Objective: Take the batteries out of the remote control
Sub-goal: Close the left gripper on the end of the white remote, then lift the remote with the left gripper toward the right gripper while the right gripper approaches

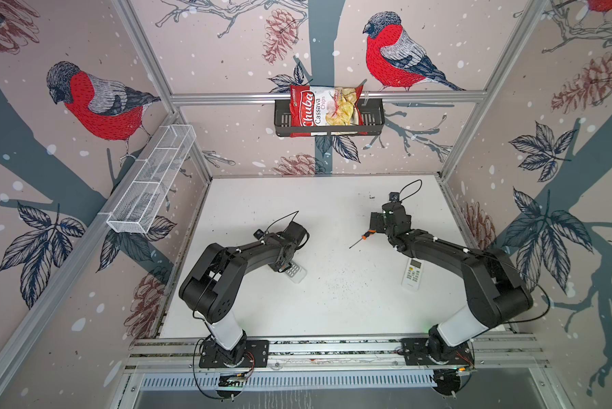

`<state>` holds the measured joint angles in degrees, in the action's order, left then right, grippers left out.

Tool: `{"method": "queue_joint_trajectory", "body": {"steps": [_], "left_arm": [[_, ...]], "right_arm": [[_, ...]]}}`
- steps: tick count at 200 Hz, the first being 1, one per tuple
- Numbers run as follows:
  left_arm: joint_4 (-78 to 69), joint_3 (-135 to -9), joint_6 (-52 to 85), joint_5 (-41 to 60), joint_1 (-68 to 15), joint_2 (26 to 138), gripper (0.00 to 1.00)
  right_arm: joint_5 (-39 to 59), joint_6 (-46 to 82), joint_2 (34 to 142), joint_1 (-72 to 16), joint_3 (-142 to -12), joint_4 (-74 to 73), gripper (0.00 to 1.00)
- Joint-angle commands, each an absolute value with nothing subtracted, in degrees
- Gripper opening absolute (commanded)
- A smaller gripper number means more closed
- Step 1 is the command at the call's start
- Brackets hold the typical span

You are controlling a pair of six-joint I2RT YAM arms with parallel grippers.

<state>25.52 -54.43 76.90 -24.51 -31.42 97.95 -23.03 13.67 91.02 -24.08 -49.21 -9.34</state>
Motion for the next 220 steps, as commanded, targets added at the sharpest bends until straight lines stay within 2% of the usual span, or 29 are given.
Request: {"method": "queue_joint_trajectory", "body": {"steps": [1, 67, 111, 145, 181, 220], "left_arm": [[22.7, -56.9, 71.4, -23.7, -31.5, 99.5, 0.51], [10.5, -65.3, 55.7, -17.5, -31.4, 104.4, 0.53], [-5.0, -63.3, 46.0, -3.2, -29.9, 104.0, 0.56], [-16.7, -60.7, 42.1, 11.5, -26.8, 103.4, 0.53], [-21.4, -60.2, 38.2, 21.2, -25.1, 101.7, 0.56], [-30.4, -56.5, 37.5, 31.3, -23.9, 97.5, 0.56]], "right_arm": [[-19.3, 15.1, 90.6, -22.5, -49.0, -10.0, 0.99], [-11.6, 15.6, 87.6, -19.0, -46.2, -11.9, 0.99], [-1.1, 14.8, 83.7, -18.1, -44.2, -14.2, 0.97], [10.9, 15.3, 80.2, -16.6, -41.4, -18.4, 0.97], [27.0, 17.2, 78.8, -16.0, -39.8, -22.7, 0.99], [40.9, 22.7, 77.9, -16.0, -36.6, -34.6, 1.0]]}}
